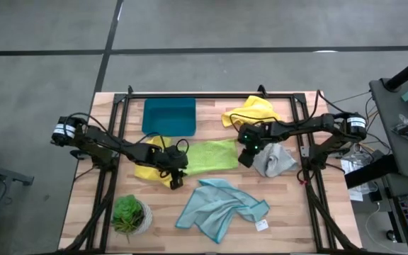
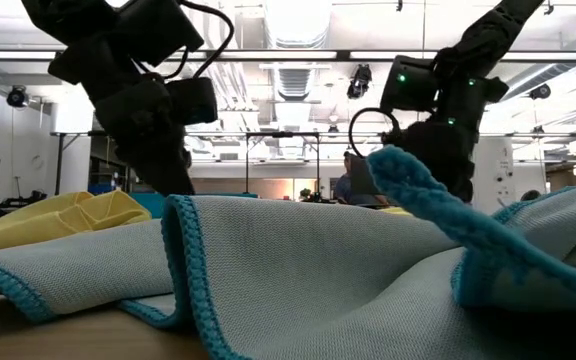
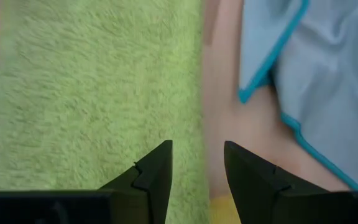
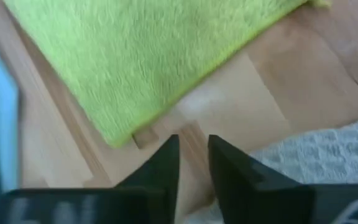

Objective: Fold microfiber towels
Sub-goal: Fold the green microfiber towel

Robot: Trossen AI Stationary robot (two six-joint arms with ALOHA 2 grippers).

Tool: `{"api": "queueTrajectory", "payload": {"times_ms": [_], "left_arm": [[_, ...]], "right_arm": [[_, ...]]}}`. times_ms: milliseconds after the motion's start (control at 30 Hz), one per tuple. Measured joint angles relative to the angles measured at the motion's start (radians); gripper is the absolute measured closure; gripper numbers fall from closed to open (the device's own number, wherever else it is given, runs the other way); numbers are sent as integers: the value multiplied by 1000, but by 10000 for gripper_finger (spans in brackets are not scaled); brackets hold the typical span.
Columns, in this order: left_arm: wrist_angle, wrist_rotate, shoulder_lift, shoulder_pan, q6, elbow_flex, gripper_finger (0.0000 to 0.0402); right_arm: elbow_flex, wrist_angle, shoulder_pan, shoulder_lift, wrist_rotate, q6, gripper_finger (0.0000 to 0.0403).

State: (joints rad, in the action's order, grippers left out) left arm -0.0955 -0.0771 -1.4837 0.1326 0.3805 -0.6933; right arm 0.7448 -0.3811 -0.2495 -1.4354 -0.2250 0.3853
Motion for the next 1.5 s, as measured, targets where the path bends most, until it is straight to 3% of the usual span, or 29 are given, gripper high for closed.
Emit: {"api": "queueTrajectory", "payload": {"times_ms": [300, 533, 1067, 1500], "left_arm": [[17, -101, 1, 0, 0, 0, 272], [18, -122, 1, 0, 0, 0, 272], [18, -142, 1, 0, 0, 0, 272], [19, -160, 1, 0, -1, 1, 272]], "right_arm": [[0, 84, -6, -2, -1, 140, 200], [0, 136, -7, -3, 25, 167, 157], [3, 249, -4, -107, 33, 156, 150], [3, 437, 5, -195, -51, 181, 186]]}}
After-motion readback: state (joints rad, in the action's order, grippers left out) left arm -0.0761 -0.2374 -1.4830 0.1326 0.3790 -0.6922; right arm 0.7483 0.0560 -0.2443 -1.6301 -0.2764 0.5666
